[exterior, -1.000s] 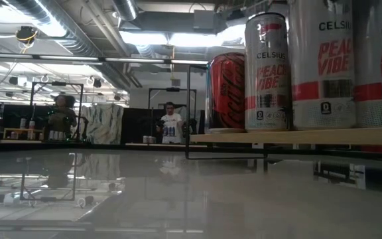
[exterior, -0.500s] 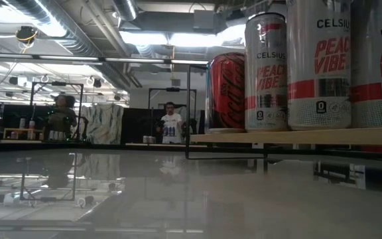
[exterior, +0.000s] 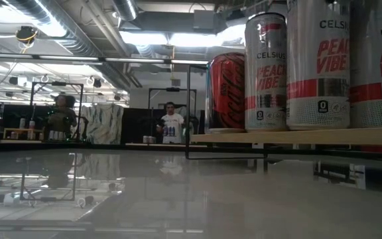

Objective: Place canned beverage on shelf
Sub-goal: Put the white pink soda can on the shelf aligned with the other white pink soda cans, then return to Home Position

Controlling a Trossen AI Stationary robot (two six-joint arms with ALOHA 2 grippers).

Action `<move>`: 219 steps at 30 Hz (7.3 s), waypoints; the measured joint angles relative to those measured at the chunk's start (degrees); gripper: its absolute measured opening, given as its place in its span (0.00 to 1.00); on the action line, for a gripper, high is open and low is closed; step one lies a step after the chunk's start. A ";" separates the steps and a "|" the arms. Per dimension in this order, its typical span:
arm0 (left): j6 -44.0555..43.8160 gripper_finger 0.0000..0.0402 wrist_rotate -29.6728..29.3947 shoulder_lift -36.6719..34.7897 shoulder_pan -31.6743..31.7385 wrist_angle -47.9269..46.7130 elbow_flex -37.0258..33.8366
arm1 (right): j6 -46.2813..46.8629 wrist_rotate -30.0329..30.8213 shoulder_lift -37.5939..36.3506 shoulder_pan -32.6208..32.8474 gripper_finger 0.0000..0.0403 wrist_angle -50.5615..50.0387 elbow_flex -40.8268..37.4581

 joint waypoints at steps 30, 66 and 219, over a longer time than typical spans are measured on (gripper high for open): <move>1.98 0.96 -2.69 -1.71 0.29 -0.02 0.00 | -0.23 3.72 0.07 -1.06 0.76 -13.78 18.77; 25.52 0.36 2.01 -59.30 17.18 40.02 -52.05 | -13.04 -5.54 -54.69 -24.50 0.03 30.66 -30.11; 27.52 0.04 18.49 -80.39 31.68 65.90 -92.65 | -22.36 -11.06 -100.48 -29.22 0.01 67.93 -94.03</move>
